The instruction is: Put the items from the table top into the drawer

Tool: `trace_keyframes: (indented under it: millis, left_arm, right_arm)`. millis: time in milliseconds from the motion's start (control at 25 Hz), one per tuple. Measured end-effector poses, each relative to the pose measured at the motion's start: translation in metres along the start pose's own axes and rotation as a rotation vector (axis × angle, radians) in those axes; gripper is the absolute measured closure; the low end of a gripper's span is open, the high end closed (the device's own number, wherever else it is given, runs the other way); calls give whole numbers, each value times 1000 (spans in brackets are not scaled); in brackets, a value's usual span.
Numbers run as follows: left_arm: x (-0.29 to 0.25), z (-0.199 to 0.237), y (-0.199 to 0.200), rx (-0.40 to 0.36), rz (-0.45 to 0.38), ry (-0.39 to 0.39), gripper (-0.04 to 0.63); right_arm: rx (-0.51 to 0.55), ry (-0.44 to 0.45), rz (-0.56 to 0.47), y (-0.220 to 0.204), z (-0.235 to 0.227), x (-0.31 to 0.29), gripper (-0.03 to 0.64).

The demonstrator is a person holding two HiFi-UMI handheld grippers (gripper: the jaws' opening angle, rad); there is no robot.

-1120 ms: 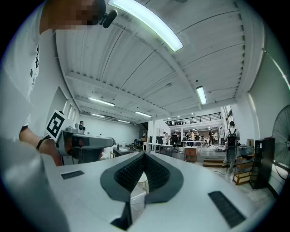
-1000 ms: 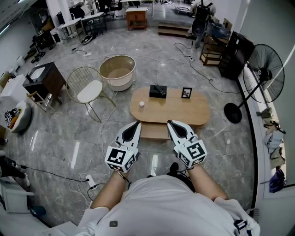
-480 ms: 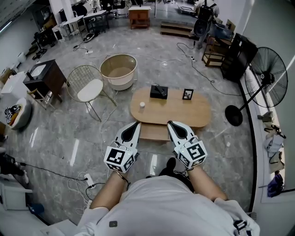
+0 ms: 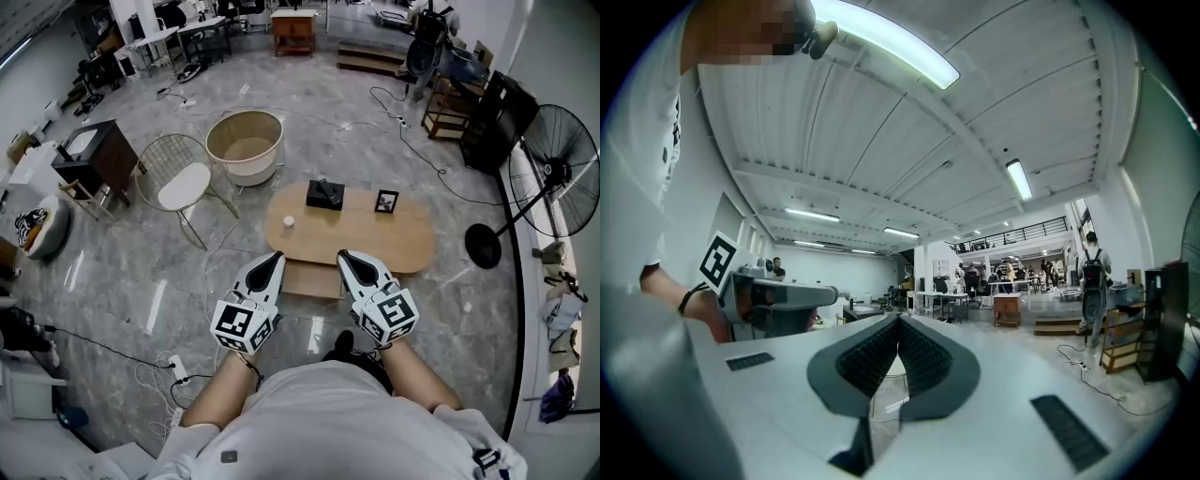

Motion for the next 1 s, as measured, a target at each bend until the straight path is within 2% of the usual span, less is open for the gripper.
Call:
trace_keyframes:
  millis: [480,760,1000]
  left_arm:
    - [-127,-32,-14,16,12,24,586]
    - [-166,-33,-21,19,23,41,586]
    - [-190,-9,-29,28,25,48,586]
  right_arm:
    - [2,58,17,-8,-133,-1,592]
    - [-12,72,24,-14,-175,-7,592]
    - [-12,87,40,-24,-190,-34,592]
Point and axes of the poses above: the fingertips, and each gripper's own axes: x backward along the fingers, z to its left, y out of its top, the point moved 3 cm from there along x, backward along the fingers, and after that the axes turned 7 degrees about y, right-handed, at the moved point
